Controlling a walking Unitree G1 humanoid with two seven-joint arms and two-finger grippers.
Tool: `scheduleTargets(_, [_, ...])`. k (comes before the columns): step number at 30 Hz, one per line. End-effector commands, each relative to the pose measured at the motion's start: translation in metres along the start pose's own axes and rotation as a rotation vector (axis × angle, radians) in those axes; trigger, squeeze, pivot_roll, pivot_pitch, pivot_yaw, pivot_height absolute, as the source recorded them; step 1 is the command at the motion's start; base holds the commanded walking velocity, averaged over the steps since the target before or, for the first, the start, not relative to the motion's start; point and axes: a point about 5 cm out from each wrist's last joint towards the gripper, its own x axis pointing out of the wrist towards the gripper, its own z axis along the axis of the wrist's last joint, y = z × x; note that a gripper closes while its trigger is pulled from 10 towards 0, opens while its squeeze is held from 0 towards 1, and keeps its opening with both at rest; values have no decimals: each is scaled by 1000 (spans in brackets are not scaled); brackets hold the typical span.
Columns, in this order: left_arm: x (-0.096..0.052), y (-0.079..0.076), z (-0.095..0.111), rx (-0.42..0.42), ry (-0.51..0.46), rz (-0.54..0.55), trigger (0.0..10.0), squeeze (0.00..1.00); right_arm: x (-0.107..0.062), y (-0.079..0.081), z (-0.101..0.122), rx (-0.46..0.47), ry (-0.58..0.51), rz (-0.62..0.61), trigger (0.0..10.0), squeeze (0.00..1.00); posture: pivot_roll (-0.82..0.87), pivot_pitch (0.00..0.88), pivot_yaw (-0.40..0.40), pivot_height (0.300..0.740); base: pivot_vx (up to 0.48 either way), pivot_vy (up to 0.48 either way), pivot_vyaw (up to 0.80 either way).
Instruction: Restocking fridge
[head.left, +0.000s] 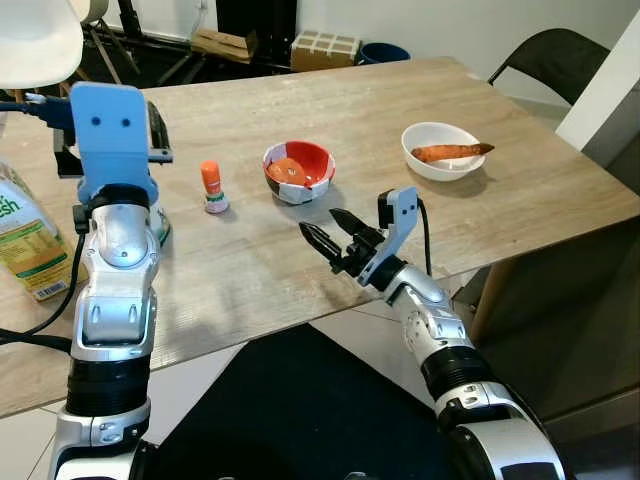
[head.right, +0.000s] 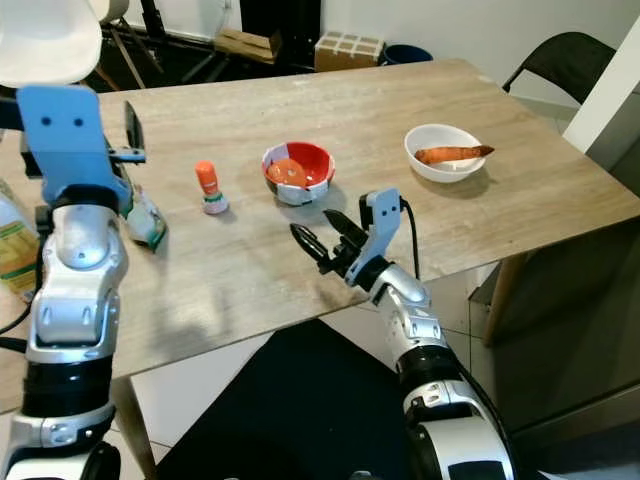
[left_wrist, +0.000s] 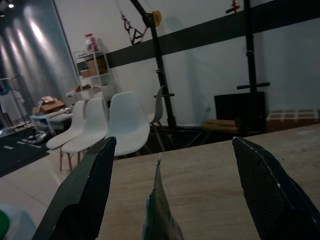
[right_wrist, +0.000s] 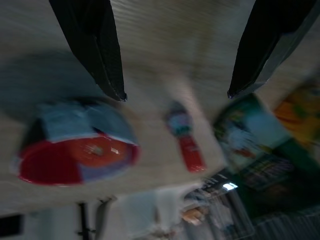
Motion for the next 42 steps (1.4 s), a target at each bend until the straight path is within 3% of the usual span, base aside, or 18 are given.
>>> scheduleTargets(1, [-2,2,-5,15,32,29,10000,1000,0,8,-1,13,-20,80,10000,0,-10,114,-49,740,0,0,0])
scheduleTargets(2, [-4,3,-7,23,50,42,10000,439,0,17,-1,25,-32,161,10000,0,-9,113,-48,740,0,0,0])
scheduleTargets(3, [-4,3,-7,23,50,42,10000,439,0,17,-1,25,-32,161,10000,0,-9,113,-48,740,0,0,0])
scheduleTargets(4, [-5,5,-12,30,78,56,10000,0,-1,25,-5,12,-18,234,10000,0,-10,115,-47,740,0,0,0])
scheduleTargets(6, [-8,8,-19,40,115,74,10000,0,-1,33,-10,-13,4,290,10000,0,-11,117,-46,740,0,0,0])
scheduleTargets(15, [-6,17,-38,52,187,84,10000,0,3,41,-18,-34,11,298,10000,0,-9,131,-55,740,0,0,0])
scheduleTargets(33, [-1,2,-46,57,177,-53,10000,0,5,42,-13,-22,-32,316,10000,0,-10,137,-55,740,0,0,0])
scheduleTargets(42, [-8,3,-76,83,312,-64,10000,0,5,43,-14,-25,-29,319,10000,0,-12,135,-55,740,0,0,0])
